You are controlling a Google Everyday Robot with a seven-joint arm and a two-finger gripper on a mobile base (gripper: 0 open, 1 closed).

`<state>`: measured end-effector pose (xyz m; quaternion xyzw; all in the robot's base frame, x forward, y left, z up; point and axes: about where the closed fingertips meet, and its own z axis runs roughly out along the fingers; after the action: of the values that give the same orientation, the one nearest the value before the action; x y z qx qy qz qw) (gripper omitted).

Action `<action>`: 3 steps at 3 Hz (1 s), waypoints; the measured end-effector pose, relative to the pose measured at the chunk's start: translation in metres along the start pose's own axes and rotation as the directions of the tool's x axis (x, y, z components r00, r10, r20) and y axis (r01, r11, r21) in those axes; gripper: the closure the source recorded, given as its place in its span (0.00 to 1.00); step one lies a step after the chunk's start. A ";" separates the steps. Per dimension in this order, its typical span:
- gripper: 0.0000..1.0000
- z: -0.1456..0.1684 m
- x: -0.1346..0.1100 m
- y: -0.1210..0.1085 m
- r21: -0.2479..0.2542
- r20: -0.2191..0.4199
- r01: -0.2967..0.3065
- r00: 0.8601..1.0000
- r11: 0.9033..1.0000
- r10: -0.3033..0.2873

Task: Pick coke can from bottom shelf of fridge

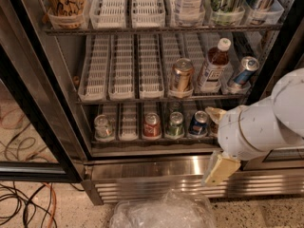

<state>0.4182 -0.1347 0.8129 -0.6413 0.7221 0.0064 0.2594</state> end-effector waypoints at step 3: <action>0.00 0.051 -0.035 0.020 0.069 0.278 -0.283 0.926 0.957 0.254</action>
Offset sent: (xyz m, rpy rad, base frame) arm 0.0240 0.0551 -0.0243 0.4899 -0.1412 -0.2605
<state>0.4200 -0.0816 0.7763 -0.5148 0.7608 0.0890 0.3850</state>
